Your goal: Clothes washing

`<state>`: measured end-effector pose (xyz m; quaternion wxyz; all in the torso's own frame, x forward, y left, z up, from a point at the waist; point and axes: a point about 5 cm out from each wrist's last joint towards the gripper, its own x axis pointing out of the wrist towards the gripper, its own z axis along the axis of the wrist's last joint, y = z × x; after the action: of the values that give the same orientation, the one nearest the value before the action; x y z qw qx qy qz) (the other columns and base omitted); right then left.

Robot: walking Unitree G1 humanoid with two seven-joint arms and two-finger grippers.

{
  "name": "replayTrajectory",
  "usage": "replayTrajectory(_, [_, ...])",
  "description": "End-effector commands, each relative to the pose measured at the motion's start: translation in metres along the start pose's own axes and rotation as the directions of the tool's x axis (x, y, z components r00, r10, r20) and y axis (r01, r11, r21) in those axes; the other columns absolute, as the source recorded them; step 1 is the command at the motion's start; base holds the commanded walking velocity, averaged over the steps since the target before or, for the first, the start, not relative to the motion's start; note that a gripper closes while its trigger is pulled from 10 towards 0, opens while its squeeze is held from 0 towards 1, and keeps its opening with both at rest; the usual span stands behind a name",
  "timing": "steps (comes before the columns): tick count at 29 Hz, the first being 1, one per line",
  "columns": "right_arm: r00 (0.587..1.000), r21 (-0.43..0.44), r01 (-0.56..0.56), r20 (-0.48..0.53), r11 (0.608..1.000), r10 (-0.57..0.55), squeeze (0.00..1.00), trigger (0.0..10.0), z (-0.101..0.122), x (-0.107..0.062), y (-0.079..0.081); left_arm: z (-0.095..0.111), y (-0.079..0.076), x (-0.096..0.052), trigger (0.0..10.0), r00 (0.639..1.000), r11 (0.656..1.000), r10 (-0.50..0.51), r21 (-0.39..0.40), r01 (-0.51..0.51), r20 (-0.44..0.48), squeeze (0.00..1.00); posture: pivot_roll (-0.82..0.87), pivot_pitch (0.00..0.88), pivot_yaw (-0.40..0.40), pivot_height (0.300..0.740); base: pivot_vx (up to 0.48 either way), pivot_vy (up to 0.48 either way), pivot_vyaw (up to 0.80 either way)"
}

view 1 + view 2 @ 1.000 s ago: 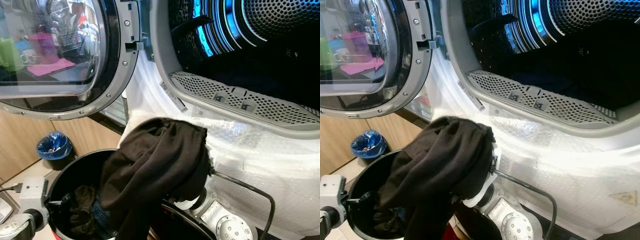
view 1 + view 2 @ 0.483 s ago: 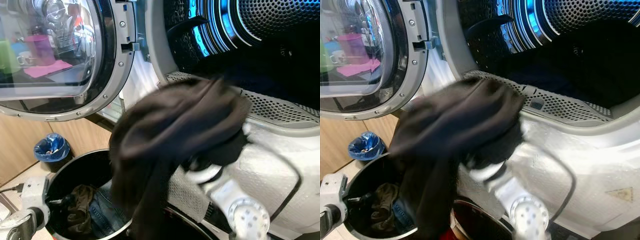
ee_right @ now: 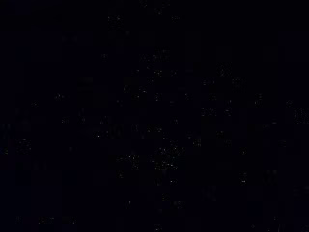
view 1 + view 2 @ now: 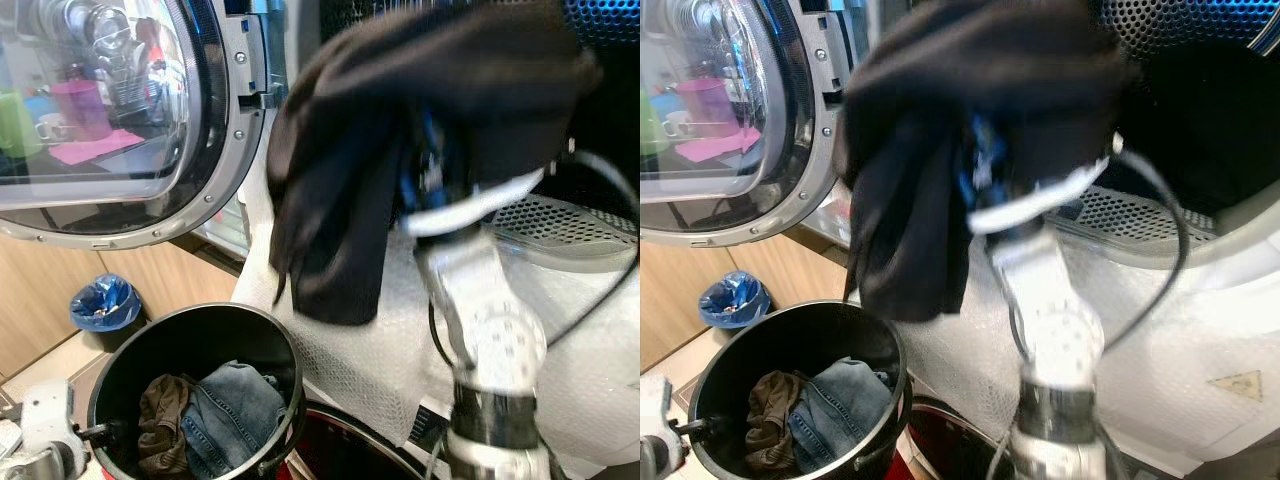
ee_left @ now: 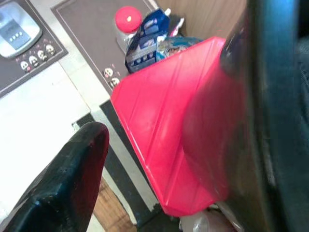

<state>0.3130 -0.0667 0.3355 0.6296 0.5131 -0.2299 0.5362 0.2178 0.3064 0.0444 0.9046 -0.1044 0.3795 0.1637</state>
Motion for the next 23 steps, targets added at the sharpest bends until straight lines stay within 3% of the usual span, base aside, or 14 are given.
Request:
replayTrajectory(1, [0.998,-0.075,0.012,0.057,0.997,-0.008,0.00,0.0,0.026,0.021,-0.009,-0.003,-0.007,-0.001,10.0,1.000,1.000,-0.006,0.000,0.006,-0.002,0.00,0.15,0.003,0.025,0.740,0.000,0.000,0.00])
replayTrajectory(7, [0.985,-0.213,0.127,0.138,0.969,-0.099,0.00,0.0,0.074,0.056,-0.024,-0.008,-0.012,0.000,10.0,1.000,1.000,-0.018,-0.012,0.018,-0.004,0.00,0.15,0.003,0.017,0.740,0.000,0.000,0.00])
replayTrajectory(8, [0.976,-0.255,0.180,0.163,0.950,-0.141,0.00,0.0,0.088,0.067,-0.026,-0.009,-0.014,0.000,10.0,1.000,1.000,-0.021,-0.014,0.021,-0.005,0.00,0.14,0.002,0.016,0.740,0.000,0.000,0.00])
replayTrajectory(13, [0.935,-0.297,0.314,0.259,0.902,-0.241,0.00,0.0,0.118,0.085,-0.023,-0.011,-0.020,0.001,10.0,1.000,0.999,-0.027,-0.025,0.026,-0.002,0.00,0.14,0.000,0.006,0.740,0.000,0.000,0.00])
replayTrajectory(16, [0.825,-0.324,0.538,0.391,0.778,-0.408,0.00,0.0,0.147,0.091,-0.018,-0.012,-0.023,0.001,10.0,0.999,0.999,-0.028,-0.044,0.029,0.021,0.00,0.15,0.000,-0.004,0.740,0.000,0.000,0.00])
replayTrajectory(17, [0.825,-0.324,0.538,0.391,0.778,-0.408,0.00,0.0,0.147,0.091,-0.018,-0.012,-0.023,0.001,10.0,0.999,0.999,-0.028,-0.044,0.029,0.021,0.00,0.15,0.000,-0.004,0.740,0.000,0.000,0.00])
replayTrajectory(18, [0.709,-0.344,0.692,0.487,0.635,-0.509,0.00,0.0,0.164,0.085,-0.015,-0.013,-0.024,0.001,10.0,0.999,0.998,-0.022,-0.050,0.023,0.028,0.00,0.15,0.000,-0.010,0.740,0.000,0.000,0.00])
replayTrajectory(19, [0.654,-0.343,0.749,0.524,0.567,-0.546,0.00,0.0,0.171,0.082,-0.015,-0.013,-0.024,0.001,10.0,0.999,0.998,-0.018,-0.053,0.020,0.030,0.00,0.15,0.000,-0.010,0.740,0.000,0.000,0.00])
replayTrajectory(20, [0.584,-0.360,0.810,0.560,0.462,-0.588,0.00,0.0,0.178,0.076,-0.015,-0.013,-0.024,0.001,10.0,0.999,0.998,-0.013,-0.054,0.014,0.036,0.00,0.15,0.000,-0.014,0.740,0.000,0.000,0.00])
replayTrajectory(21, [0.547,-0.362,0.837,0.582,0.411,-0.601,0.00,0.0,0.182,0.073,-0.015,-0.012,-0.024,0.002,10.0,0.999,0.998,-0.007,-0.056,0.010,0.043,0.00,0.15,0.000,-0.014,0.740,0.000,0.000,0.00])
replayTrajectory(23, [0.523,-0.402,0.851,0.577,0.339,-0.628,0.00,0.0,0.181,0.071,-0.019,-0.012,-0.024,0.002,10.0,0.999,0.998,0.000,-0.058,0.002,0.051,0.00,0.15,0.000,-0.020,0.740,0.000,0.000,0.00])
